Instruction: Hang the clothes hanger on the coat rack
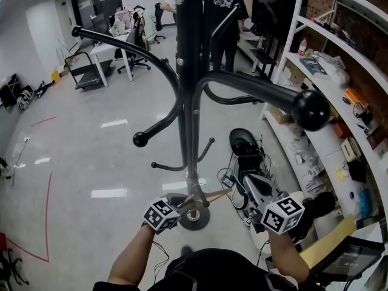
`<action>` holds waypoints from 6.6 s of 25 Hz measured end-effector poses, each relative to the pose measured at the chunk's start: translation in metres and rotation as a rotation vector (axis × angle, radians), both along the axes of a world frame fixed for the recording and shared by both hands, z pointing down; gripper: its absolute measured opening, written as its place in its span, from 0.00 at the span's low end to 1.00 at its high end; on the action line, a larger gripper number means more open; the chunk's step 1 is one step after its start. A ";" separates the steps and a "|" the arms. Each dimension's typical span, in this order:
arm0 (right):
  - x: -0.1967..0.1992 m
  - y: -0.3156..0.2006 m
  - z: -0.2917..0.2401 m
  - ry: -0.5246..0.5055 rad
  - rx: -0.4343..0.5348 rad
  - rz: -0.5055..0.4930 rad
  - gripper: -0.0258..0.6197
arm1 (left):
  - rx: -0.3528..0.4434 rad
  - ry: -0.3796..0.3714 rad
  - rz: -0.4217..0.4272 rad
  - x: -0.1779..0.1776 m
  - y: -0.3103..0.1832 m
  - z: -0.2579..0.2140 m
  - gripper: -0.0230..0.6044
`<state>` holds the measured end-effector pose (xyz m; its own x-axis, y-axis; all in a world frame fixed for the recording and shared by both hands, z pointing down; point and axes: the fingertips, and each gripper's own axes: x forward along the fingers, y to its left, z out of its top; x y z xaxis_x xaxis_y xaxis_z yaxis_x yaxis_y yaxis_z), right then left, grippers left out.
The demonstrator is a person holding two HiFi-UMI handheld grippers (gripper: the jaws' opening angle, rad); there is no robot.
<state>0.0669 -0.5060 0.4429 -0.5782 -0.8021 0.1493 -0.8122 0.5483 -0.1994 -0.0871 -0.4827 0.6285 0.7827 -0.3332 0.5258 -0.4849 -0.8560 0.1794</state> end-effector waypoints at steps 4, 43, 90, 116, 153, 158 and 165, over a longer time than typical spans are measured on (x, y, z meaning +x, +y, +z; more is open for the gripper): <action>-0.002 -0.002 0.003 -0.005 -0.013 -0.003 0.05 | -0.004 -0.008 0.001 0.003 -0.004 0.006 0.12; 0.003 0.002 0.000 0.006 -0.003 -0.020 0.05 | 0.096 0.030 -0.021 0.008 -0.016 0.014 0.13; 0.023 0.072 -0.014 -0.120 0.049 -0.194 0.05 | 0.364 0.295 -0.773 -0.072 0.142 -0.205 0.04; -0.001 0.356 -0.043 -0.034 0.119 -0.118 0.05 | 0.409 0.292 -0.693 -0.063 0.394 -0.201 0.04; 0.072 0.696 -0.057 0.015 0.186 -0.219 0.05 | 0.397 0.245 -0.706 0.051 0.722 -0.212 0.04; 0.067 0.715 -0.051 0.003 0.136 -0.165 0.05 | 0.404 0.265 -0.696 0.047 0.735 -0.213 0.04; 0.084 0.719 -0.054 -0.008 0.130 -0.162 0.05 | 0.391 0.279 -0.720 0.062 0.746 -0.219 0.04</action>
<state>0.1512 0.2125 0.3885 -0.7019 -0.7108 0.0453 -0.7100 0.6932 -0.1243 -0.0247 0.2637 0.4093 0.3948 -0.9143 0.0900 -0.9149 -0.3824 0.1290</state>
